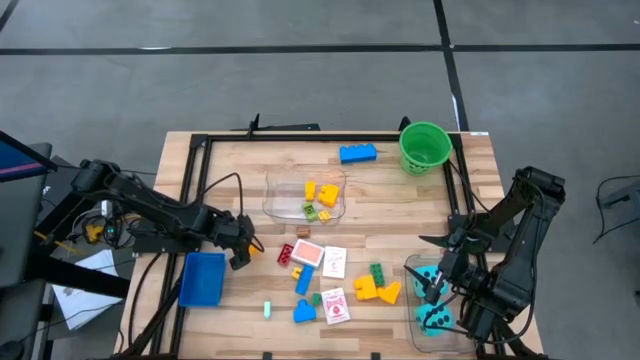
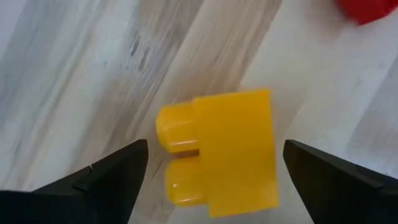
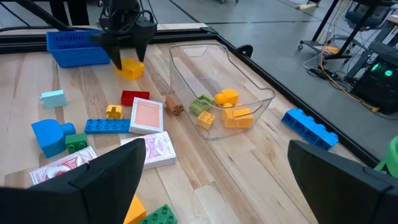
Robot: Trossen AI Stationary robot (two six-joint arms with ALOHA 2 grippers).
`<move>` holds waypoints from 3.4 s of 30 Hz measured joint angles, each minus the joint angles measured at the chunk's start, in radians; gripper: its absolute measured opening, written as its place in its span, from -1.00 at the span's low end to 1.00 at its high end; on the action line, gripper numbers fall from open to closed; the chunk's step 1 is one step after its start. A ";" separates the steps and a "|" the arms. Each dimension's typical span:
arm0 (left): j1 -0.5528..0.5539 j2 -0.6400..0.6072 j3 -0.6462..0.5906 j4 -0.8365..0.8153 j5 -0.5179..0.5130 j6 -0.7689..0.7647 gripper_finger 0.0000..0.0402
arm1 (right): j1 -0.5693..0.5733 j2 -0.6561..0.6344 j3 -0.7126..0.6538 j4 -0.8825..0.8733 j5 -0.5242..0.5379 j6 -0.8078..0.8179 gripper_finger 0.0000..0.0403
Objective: Pick & Place Toys
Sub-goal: Put the yellow game piece into the top transparent bin, then put the light blue game piece into the top transparent bin
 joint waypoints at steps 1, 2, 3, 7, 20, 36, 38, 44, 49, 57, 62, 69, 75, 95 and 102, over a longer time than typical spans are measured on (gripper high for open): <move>0.000 0.008 -0.009 0.002 0.000 -0.001 0.83 | 0.000 0.000 -0.005 0.003 0.000 0.000 0.91; 0.000 0.017 -0.017 0.005 0.000 -0.003 0.83 | 0.000 0.000 -0.013 0.003 0.000 0.000 0.91; 0.000 0.028 -0.025 0.013 0.001 -0.010 0.83 | 0.000 0.000 -0.021 0.003 -0.004 0.001 0.91; 0.000 0.068 -0.048 0.051 0.002 -0.036 0.83 | 0.000 0.001 -0.029 0.005 -0.014 0.002 0.91; 0.000 0.088 -0.050 0.047 -0.032 -0.055 0.39 | -0.001 0.000 -0.029 0.003 -0.013 0.002 0.91; -0.001 0.076 0.013 0.222 0.068 0.050 0.28 | -0.001 0.000 -0.029 0.000 -0.011 0.002 0.91; -0.001 0.073 0.018 0.335 0.090 0.095 0.28 | -0.001 0.000 -0.029 0.000 -0.011 0.002 0.91; 0.006 0.034 0.026 0.668 0.070 0.285 0.28 | -0.001 0.000 -0.029 -0.004 -0.011 0.002 0.91; 0.045 0.024 0.029 0.908 -0.056 0.482 0.28 | -0.001 0.000 -0.029 -0.003 -0.010 0.002 0.91; 0.247 0.024 0.029 0.954 -0.248 0.601 0.29 | -0.001 0.000 -0.029 -0.004 -0.005 0.003 0.91; 0.367 0.024 0.029 0.929 -0.278 0.574 0.30 | -0.004 0.000 -0.029 -0.004 -0.002 0.003 0.91; 0.426 0.058 0.028 0.861 -0.276 0.487 0.30 | -0.004 0.000 -0.029 -0.009 0.002 0.011 0.91; 0.426 0.117 0.028 0.800 -0.273 0.449 0.30 | -0.003 0.000 -0.029 -0.011 0.005 0.011 0.91; 0.426 0.125 0.028 0.794 -0.273 0.445 0.47 | -0.003 0.000 -0.029 -0.005 0.004 0.011 0.91; 0.425 0.125 0.028 0.794 -0.274 0.446 0.59 | -0.003 0.000 -0.029 -0.004 0.000 0.011 0.91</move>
